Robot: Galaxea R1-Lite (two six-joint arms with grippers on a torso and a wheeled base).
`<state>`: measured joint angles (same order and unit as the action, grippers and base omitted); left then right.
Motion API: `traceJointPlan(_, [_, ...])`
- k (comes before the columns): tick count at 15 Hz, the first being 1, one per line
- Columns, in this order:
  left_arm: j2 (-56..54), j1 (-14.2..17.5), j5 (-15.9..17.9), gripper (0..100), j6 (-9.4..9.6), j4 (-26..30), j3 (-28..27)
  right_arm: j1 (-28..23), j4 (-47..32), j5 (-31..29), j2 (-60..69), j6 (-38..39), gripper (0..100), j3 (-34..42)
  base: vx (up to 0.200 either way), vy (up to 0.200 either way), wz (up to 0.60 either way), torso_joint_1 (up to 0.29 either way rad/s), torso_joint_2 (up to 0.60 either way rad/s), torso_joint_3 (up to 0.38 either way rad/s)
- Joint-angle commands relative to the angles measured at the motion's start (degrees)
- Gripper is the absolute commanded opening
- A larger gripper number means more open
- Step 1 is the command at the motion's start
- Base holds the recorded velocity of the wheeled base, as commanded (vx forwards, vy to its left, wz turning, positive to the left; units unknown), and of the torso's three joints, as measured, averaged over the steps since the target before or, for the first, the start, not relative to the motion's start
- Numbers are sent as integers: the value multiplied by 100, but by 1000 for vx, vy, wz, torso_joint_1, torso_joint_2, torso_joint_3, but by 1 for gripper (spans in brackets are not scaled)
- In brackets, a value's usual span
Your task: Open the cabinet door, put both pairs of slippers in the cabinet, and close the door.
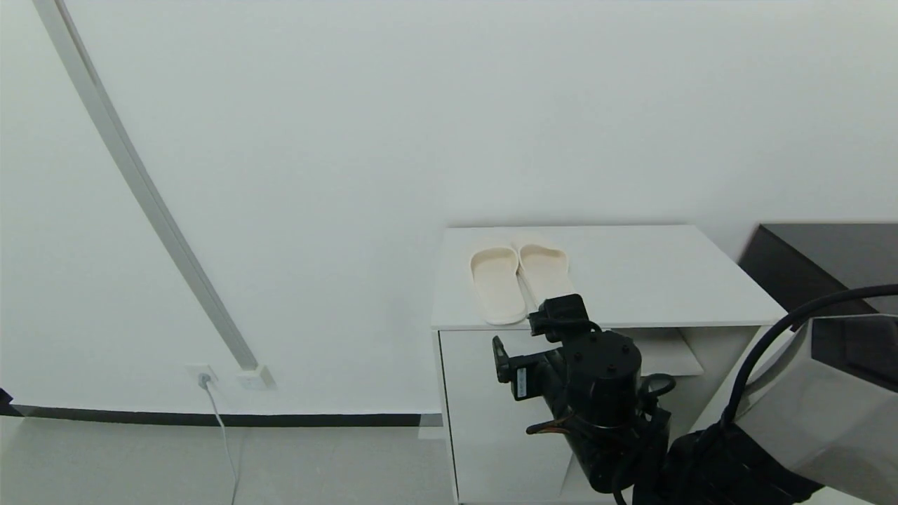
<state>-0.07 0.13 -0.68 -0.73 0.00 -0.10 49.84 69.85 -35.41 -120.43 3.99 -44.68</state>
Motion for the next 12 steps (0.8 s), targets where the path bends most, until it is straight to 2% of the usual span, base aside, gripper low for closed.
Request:
traceJointPlan(1, [7, 4, -2, 0, -6, 0, 1, -70, 46, 61, 2, -38, 100, -15, 0, 0, 0, 36, -71, -41])
traceJointPlan(4, [7, 4, -2, 0, 20, 9, 1, -150, -42, 193, 178, -161, 100, -59, 0, 0, 0, 0, 0, 0])
traceJointPlan(7, [7, 4, 7, 0, 29, 0, 10, -193, -1114, 342, 433, 6, 100, -489, 0, 0, 0, 0, 0, 0])
traceJointPlan(10, [7, 4, 7, 0, 29, 0, 1, -255, -2494, 342, 661, 366, 100, -1280, 0, 0, 0, 0, 0, 0])
traceJointPlan(12, [7, 4, 7, 0, 29, 0, 1, -246, -2881, 351, 652, 674, 100, -1430, 0, 0, 0, 0, 0, 0])
